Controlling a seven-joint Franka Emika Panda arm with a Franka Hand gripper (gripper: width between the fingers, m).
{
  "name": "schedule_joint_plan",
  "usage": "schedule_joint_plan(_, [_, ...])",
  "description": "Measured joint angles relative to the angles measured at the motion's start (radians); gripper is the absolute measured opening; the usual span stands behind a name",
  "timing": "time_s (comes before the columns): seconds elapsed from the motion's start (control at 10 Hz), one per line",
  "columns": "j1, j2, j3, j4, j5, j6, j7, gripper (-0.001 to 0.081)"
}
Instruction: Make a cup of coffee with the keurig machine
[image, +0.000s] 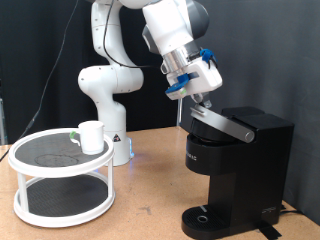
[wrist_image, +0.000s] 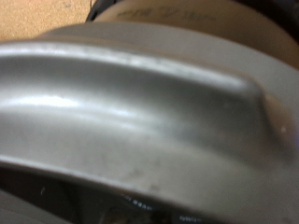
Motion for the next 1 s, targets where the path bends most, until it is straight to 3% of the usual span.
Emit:
schedule_joint_plan(0.4, [0.000,0.000,0.000,-0.021,0.000,0.039,0.000,0.0000])
schedule_joint_plan(1.0, [-0.001,0.019,0.010,-0.085,-0.018,0.173,0.002,0.0000])
